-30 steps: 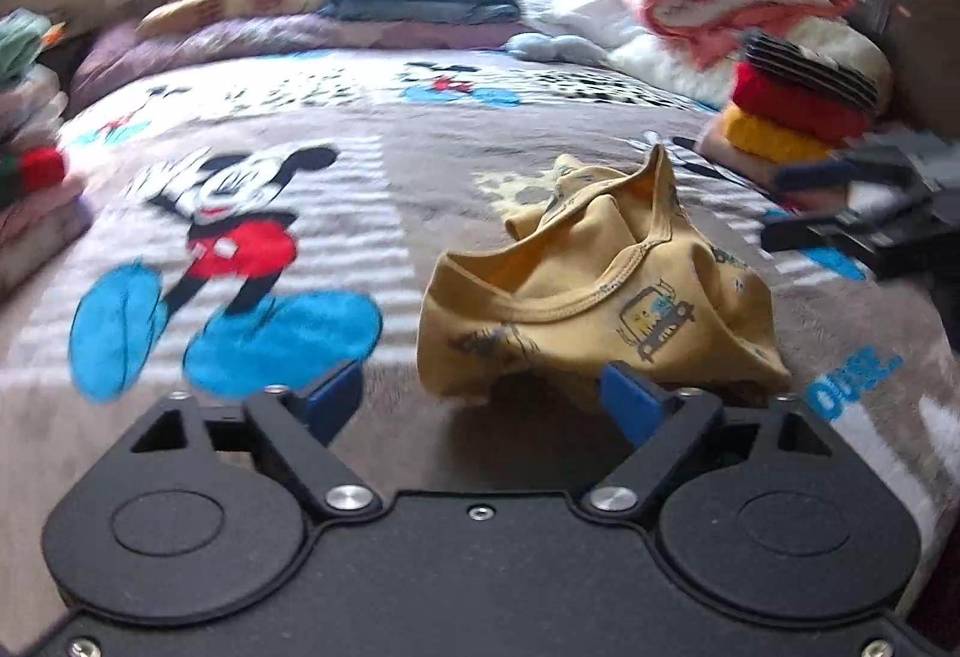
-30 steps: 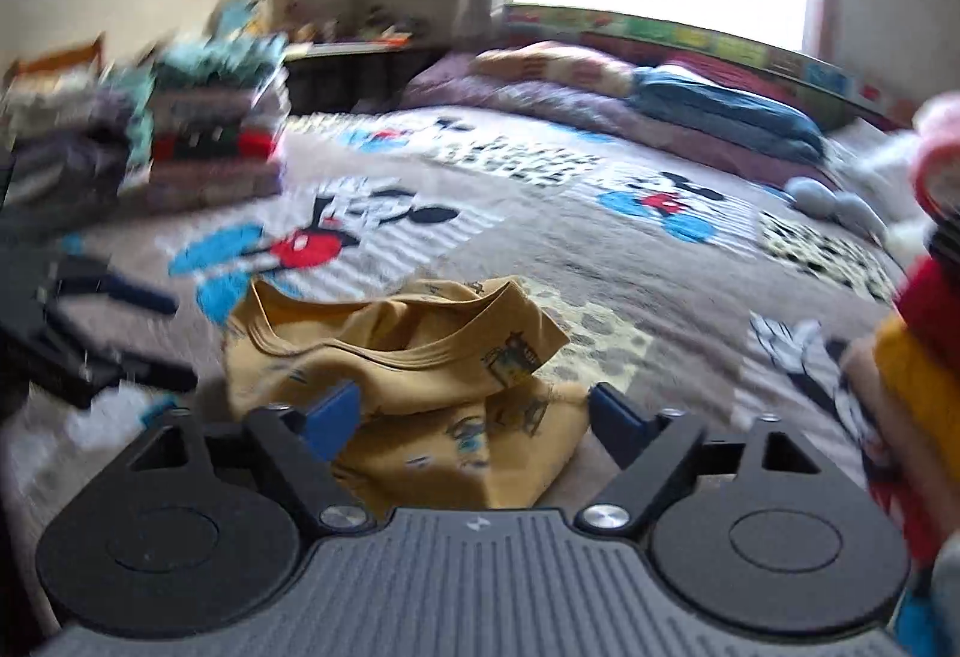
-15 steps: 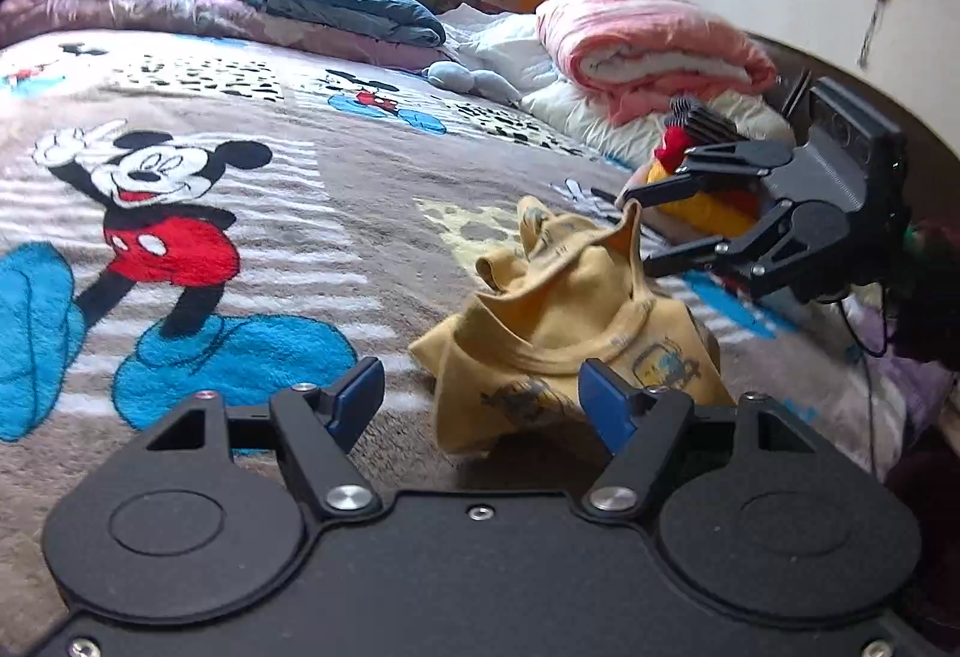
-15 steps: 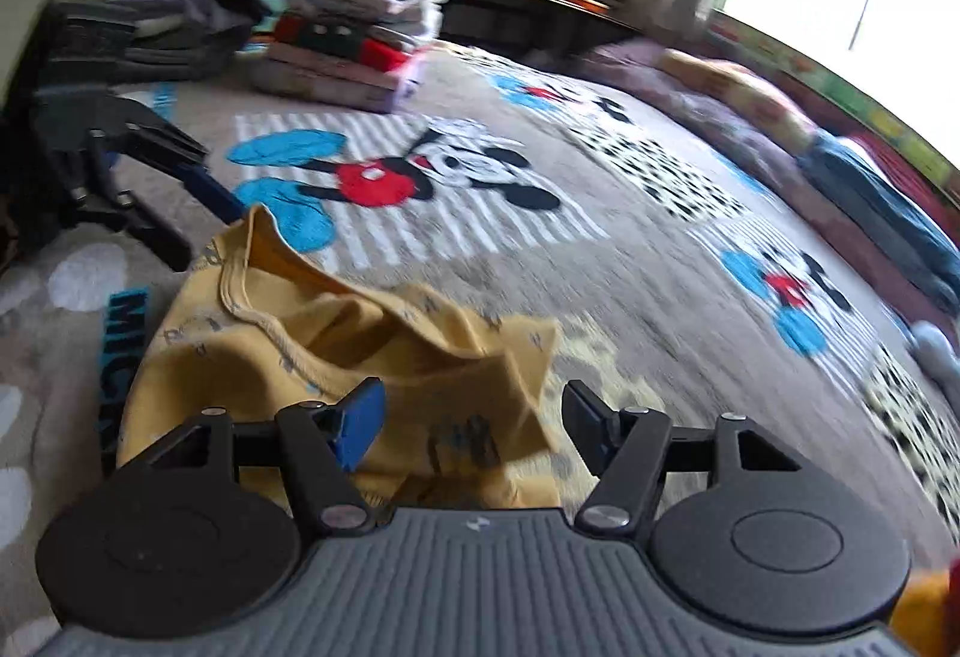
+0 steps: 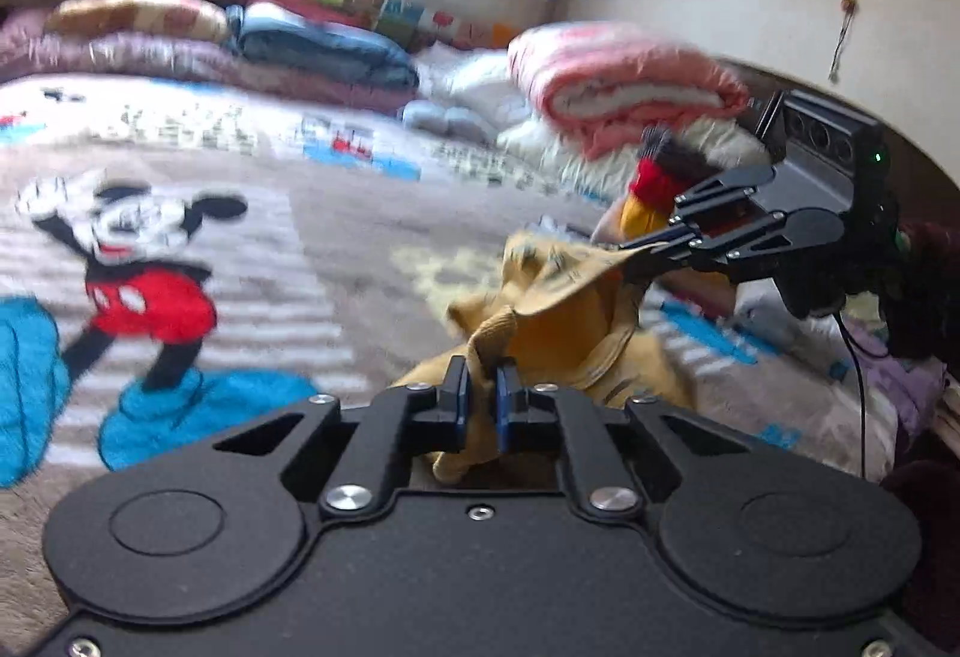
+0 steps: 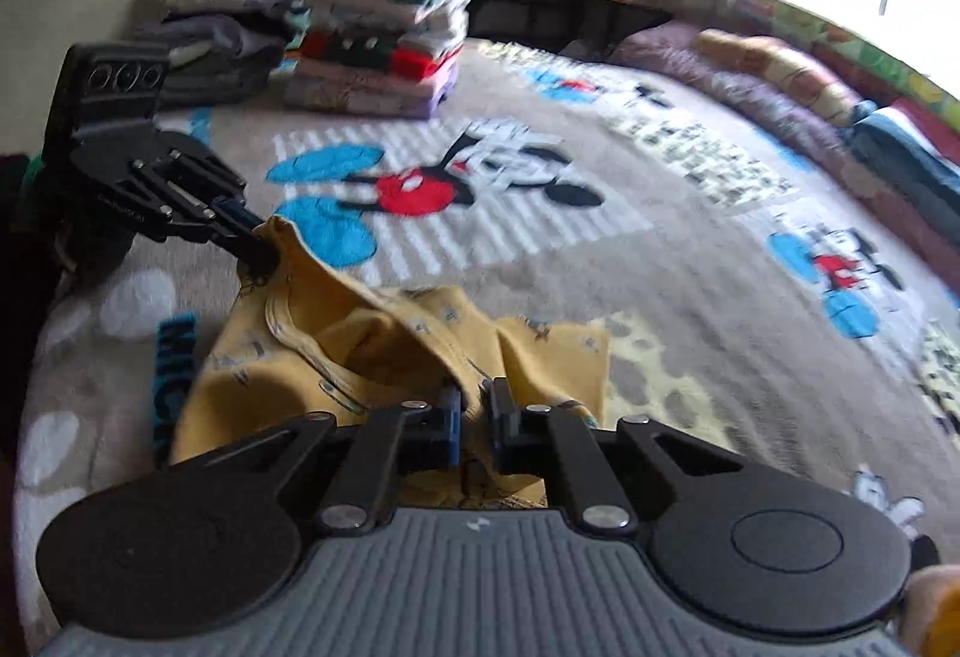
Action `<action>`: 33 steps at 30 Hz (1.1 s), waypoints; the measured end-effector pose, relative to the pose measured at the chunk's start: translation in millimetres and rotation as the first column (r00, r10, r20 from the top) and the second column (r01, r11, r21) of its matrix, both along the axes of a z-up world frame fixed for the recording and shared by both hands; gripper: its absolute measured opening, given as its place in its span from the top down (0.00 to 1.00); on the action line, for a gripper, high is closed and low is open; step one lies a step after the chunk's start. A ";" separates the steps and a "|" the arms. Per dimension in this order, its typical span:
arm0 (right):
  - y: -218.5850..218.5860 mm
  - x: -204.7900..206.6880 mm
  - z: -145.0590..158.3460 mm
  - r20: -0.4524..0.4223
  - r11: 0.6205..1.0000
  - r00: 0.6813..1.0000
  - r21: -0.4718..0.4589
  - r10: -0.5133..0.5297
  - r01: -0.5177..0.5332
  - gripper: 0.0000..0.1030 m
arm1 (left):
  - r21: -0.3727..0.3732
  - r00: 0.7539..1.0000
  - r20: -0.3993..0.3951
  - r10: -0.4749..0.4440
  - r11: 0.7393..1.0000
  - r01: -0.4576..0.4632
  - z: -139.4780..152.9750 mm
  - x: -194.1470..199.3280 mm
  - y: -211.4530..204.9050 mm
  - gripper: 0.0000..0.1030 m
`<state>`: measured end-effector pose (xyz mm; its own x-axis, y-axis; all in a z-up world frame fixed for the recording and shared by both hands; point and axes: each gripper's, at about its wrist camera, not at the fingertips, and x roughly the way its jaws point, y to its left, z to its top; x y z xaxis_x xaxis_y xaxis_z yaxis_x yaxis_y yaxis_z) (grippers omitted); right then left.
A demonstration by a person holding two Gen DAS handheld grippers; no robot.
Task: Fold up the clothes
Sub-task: 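Move both tools to the yellow shirt and close both on its edges, then lift the yellow shirt with both tools and shake it out flat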
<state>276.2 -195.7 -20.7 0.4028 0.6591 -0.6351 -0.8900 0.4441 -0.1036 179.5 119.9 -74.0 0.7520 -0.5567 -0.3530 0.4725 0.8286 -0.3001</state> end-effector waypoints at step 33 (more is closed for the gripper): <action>-64.0 -140.3 234.8 0.368 0.993 0.926 0.106 -0.085 0.049 0.90 | 0.293 0.955 0.292 -0.058 0.956 -0.032 247.8 -67.0 -43.0 0.97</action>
